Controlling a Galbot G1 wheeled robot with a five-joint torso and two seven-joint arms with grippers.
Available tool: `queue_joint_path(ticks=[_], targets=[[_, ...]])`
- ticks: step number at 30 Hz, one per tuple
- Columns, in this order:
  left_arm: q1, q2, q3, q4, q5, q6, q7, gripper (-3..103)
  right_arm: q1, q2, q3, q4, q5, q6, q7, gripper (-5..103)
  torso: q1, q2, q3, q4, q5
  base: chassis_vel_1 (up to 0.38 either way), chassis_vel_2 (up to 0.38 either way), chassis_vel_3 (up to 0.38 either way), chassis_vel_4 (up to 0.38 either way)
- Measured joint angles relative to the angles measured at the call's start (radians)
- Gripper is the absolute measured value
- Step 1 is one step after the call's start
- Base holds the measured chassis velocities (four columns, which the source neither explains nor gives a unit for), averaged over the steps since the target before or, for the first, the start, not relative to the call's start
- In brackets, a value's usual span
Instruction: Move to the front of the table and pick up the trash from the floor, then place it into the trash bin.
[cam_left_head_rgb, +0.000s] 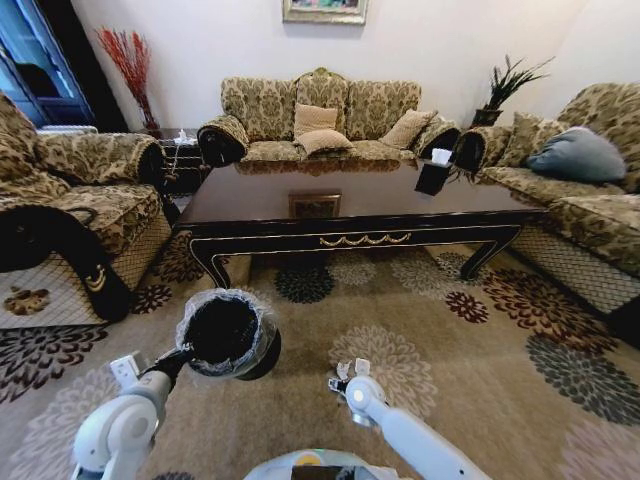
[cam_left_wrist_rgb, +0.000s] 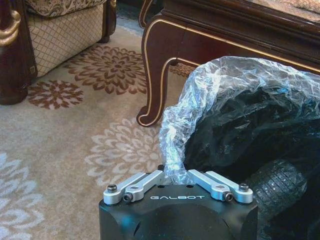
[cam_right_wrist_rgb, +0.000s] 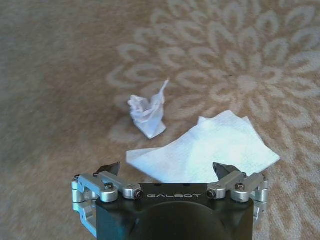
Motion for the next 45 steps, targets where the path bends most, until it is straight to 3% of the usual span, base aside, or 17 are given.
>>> queue_joint_path(ticks=[12,22,24,27,29,32,33,39,43,45], targets=[[-0.002,-0.01,0.006,0.001,0.012,0.0,0.0,2,0.011,0.145,0.119,-0.233,-0.072,0.032,-0.072,100,0.0,0.0,0.0,0.0003,0.0001,0.0,0.0,0.0,0.0],[-0.004,-0.011,0.008,0.005,0.014,0.0,0.0,2,0.005,0.125,0.138,-0.263,-0.128,0.039,-0.095,103,0.0,0.0,0.0,0.0,0.0,0.0,0.0,0.0,0.0],[-0.004,-0.012,0.009,0.005,0.015,0.0,0.0,2,0.003,0.123,0.138,-0.264,-0.137,0.039,-0.095,99,0.0,0.0,0.0,0.0,0.0,0.0,0.0,0.0,0.0],[-0.004,-0.012,0.01,0.004,0.016,0.0,-0.001,2,-0.003,0.116,0.138,-0.263,-0.154,0.034,-0.093,84,0.0,0.0,0.0,0.0002,0.0,0.0,0.0,0.0,0.0],[-0.003,-0.012,0.01,0.003,0.016,0.0,-0.001,2,-0.004,0.115,0.137,-0.262,-0.156,0.033,-0.093,84,0.0,0.0,0.0,0.0002,0.0,0.0,0.0,0.0,0.0],[0.002,-0.014,0.011,0.0,0.018,0.0,-0.001,2,-0.009,0.116,0.134,-0.263,-0.182,0.034,-0.095,68,0.0,0.0,0.0,0.0006,0.0002,0.0,0.0,0.0,0.0],[0.002,-0.014,0.011,0.0,0.018,0.0,-0.001,2,-0.009,0.116,0.134,-0.263,-0.182,0.034,-0.095,68,0.0,0.0,0.0,0.0006,0.0002,0.0,0.0,0.0,0.0],[0.005,-0.015,0.011,-0.003,0.02,0.0,-0.002,2,-0.027,0.098,0.123,-0.237,-0.219,0.039,-0.095,41,0.0,0.0,0.0,-0.0001,0.0003,0.0,0.0,0.0,0.0],[0.005,-0.016,0.011,-0.003,0.021,0.0,-0.002,2,-0.035,0.083,0.121,-0.221,-0.226,0.039,-0.089,35,0.0,0.0,0.0,-0.0006,-0.0002,0.0,0.0,0.0,0.0],[0.003,-0.017,0.012,-0.003,0.021,0.0,-0.002,2,-0.038,0.079,0.121,-0.218,-0.234,0.038,-0.088,19,0.0,0.0,0.0,-0.0002,-0.0001,0.0,0.0,0.0,0.0]])
